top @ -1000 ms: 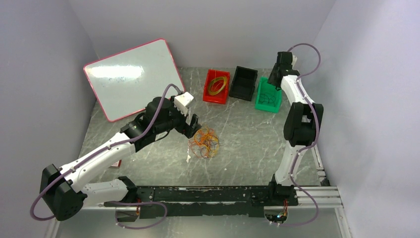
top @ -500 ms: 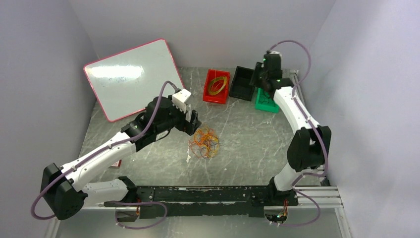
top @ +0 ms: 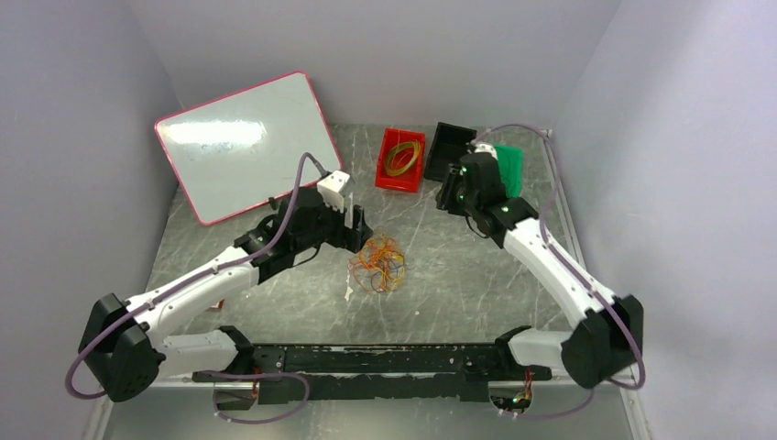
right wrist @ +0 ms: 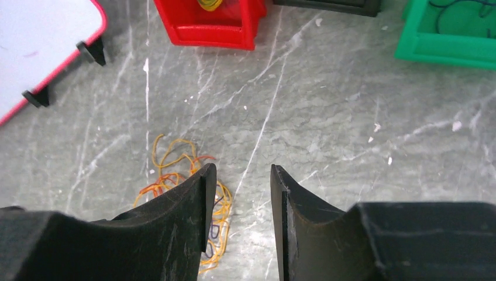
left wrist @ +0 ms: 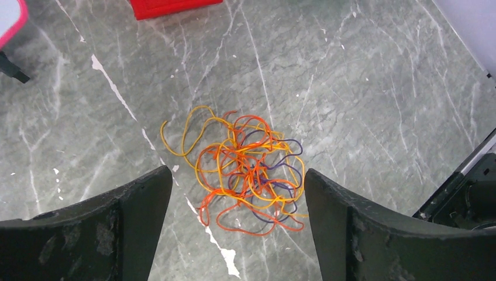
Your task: Untangle the cables
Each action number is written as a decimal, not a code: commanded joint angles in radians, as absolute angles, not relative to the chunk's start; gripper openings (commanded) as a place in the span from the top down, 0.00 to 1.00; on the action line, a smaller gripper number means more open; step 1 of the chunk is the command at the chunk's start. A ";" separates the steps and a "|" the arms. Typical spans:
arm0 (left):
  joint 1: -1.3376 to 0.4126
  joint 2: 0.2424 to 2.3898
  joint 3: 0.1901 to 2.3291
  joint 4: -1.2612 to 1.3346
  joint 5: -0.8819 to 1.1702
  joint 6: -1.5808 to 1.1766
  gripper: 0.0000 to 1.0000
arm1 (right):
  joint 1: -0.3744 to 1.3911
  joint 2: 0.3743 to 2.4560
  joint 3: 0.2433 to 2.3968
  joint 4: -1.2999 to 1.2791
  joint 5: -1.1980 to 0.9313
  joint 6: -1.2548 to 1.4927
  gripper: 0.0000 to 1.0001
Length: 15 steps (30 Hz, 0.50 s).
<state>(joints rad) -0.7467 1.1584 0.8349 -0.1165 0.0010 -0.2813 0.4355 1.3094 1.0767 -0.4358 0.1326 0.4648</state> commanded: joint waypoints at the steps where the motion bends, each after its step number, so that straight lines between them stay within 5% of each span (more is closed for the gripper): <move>1: -0.741 1.187 0.810 -0.018 -0.008 -0.386 0.14 | 0.433 1.188 1.010 -0.396 0.185 0.573 0.57; 15: -0.827 1.403 0.852 -0.001 -0.055 -0.460 0.26 | 0.433 1.105 0.815 -0.349 -0.136 0.571 0.57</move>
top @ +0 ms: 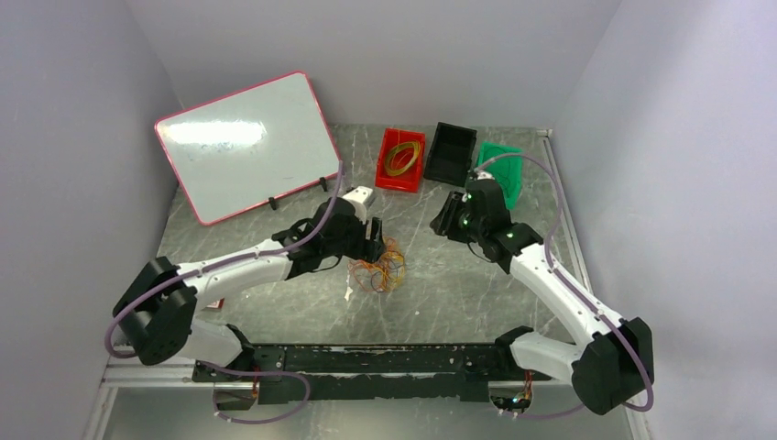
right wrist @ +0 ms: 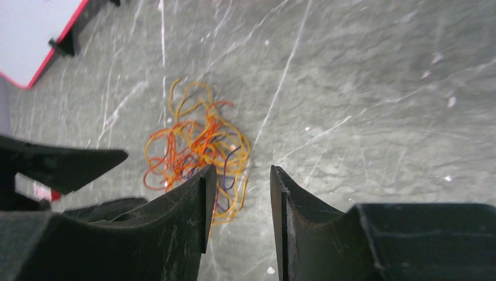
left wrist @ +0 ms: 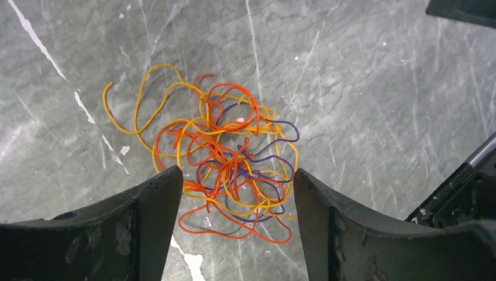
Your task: Untangle the cables
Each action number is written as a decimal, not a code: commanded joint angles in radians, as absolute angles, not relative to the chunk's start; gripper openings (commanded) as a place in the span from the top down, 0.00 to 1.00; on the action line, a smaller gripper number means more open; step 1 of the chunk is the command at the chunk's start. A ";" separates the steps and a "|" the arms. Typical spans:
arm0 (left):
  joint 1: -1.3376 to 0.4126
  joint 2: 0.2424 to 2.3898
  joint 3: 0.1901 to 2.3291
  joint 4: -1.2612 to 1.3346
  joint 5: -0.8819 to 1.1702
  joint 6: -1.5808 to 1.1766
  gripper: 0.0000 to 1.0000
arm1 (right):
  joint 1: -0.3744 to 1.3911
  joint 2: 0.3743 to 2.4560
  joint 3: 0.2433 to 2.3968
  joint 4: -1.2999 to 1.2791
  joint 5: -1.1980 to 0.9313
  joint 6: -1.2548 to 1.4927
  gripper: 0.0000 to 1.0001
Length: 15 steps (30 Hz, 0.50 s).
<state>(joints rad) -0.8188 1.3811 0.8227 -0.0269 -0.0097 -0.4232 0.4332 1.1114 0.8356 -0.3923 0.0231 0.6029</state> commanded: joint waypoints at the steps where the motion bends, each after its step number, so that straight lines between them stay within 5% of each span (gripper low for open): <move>1: -0.831 1.411 0.852 -0.003 -0.061 -0.463 0.26 | 0.433 1.115 0.808 -0.347 -0.180 0.558 0.57; 15: -0.844 1.475 0.856 -0.027 -0.091 -0.484 0.26 | 0.553 1.307 0.760 -0.250 -0.305 0.537 0.63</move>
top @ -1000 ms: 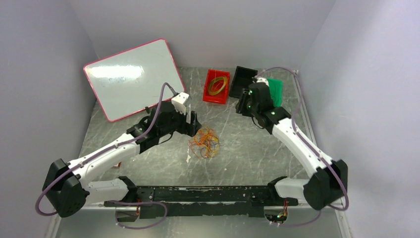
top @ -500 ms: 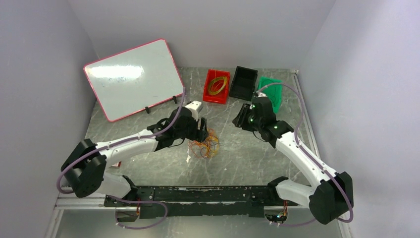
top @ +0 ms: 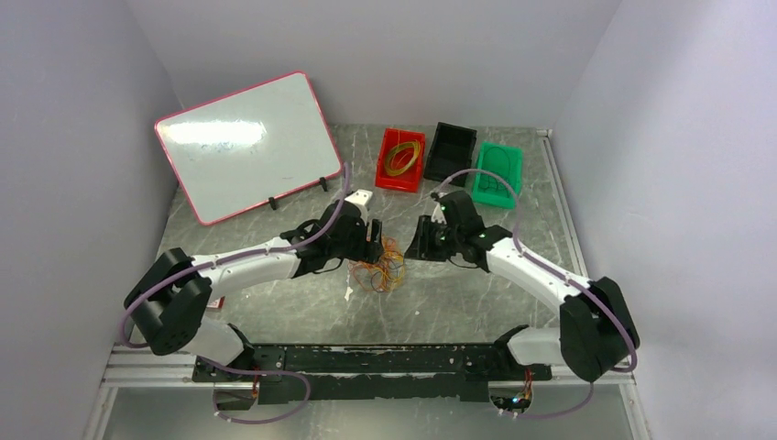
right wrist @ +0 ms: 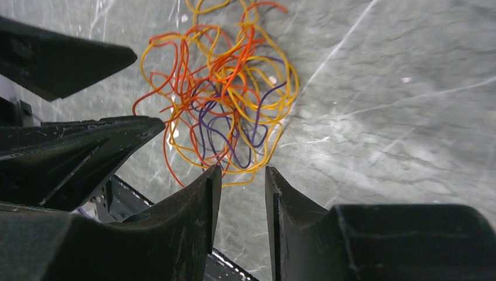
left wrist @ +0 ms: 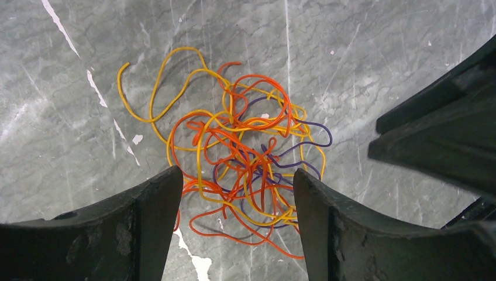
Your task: Untangle the cables
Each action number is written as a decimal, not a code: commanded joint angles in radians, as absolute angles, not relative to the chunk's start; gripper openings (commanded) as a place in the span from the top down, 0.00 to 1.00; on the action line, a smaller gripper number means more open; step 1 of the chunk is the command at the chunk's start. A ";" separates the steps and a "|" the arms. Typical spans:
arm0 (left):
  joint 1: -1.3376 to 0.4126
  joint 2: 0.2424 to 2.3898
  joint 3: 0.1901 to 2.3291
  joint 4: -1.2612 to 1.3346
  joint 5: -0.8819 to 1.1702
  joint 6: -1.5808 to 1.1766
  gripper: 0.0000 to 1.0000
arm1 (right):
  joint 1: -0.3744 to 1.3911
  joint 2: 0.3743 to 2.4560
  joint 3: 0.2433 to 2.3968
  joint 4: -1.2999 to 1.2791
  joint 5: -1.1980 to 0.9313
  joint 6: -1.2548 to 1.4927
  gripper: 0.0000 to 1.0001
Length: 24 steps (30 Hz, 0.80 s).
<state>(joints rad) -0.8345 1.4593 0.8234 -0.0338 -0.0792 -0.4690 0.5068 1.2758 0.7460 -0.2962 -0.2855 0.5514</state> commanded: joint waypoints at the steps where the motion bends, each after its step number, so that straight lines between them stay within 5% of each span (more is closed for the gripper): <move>1: -0.845 1.476 0.856 -0.026 -0.091 -0.485 0.26 | 0.562 1.318 0.761 -0.247 -0.296 0.538 0.62; 24: -0.853 1.489 0.871 -0.032 -0.088 -0.474 0.27 | 0.647 1.452 0.775 -0.159 -0.111 0.603 0.74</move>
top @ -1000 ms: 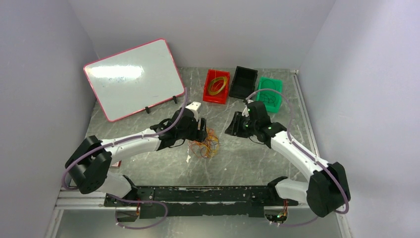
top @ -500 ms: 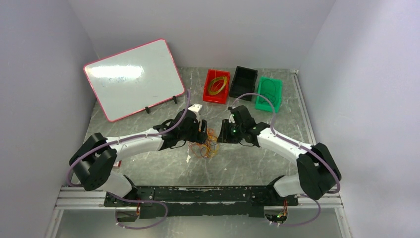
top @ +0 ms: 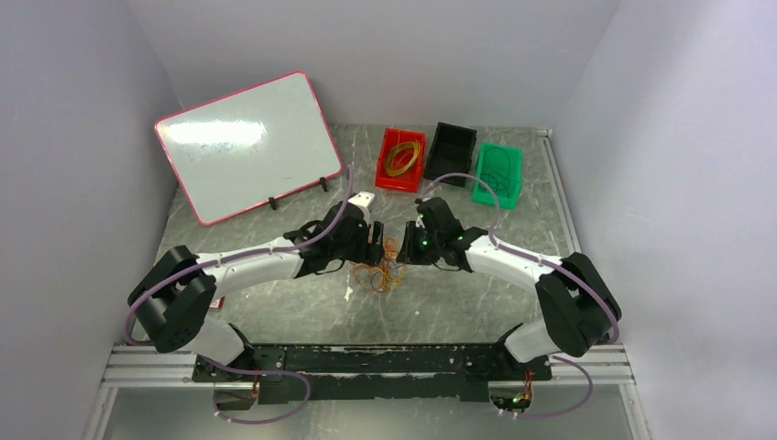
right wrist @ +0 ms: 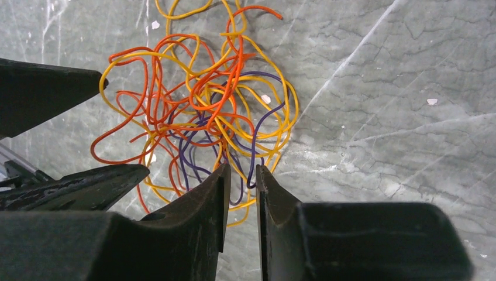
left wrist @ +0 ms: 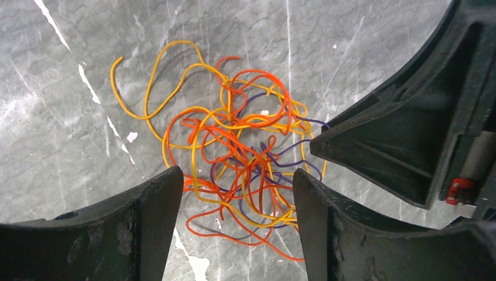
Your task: Untangle the cables
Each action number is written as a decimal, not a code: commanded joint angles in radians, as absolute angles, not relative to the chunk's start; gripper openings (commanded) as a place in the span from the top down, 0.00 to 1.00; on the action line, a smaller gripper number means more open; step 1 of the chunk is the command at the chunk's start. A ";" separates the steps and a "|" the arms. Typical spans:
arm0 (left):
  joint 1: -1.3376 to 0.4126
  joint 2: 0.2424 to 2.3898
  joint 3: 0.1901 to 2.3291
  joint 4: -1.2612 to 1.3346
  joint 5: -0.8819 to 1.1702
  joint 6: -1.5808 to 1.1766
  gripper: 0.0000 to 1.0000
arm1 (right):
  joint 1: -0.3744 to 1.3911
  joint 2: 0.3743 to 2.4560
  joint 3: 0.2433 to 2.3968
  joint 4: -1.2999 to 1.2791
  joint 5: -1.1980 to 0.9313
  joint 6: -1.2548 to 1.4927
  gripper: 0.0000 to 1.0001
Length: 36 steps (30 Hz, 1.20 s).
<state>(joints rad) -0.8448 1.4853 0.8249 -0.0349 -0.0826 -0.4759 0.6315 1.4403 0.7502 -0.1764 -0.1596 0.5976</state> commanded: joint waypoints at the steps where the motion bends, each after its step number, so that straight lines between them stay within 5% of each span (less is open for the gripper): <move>1: -0.853 1.489 0.870 -0.031 -0.086 -0.473 0.27 | 0.647 1.453 0.781 -0.165 -0.101 0.598 0.75; 11: -0.853 1.489 0.860 -0.035 -0.095 -0.474 0.27 | 0.672 1.393 0.819 -0.217 -0.009 0.577 1.00; 17: -0.852 1.398 0.800 -0.011 -0.161 -0.524 0.25 | 0.684 1.297 0.891 -0.221 -0.078 0.545 1.00; 25: -0.851 1.024 0.574 0.249 -0.266 -0.450 0.03 | 0.693 1.263 1.020 -0.224 -0.206 0.554 1.00; 36: -0.853 0.864 0.310 0.742 -0.038 -0.141 0.01 | 0.701 1.285 1.241 -0.244 -0.285 0.577 1.00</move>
<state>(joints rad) -0.8478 0.8516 0.3187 0.5182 -0.1318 -0.2676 0.6926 1.2762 1.1793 -0.2451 -0.2291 0.5640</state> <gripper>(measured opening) 0.985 0.016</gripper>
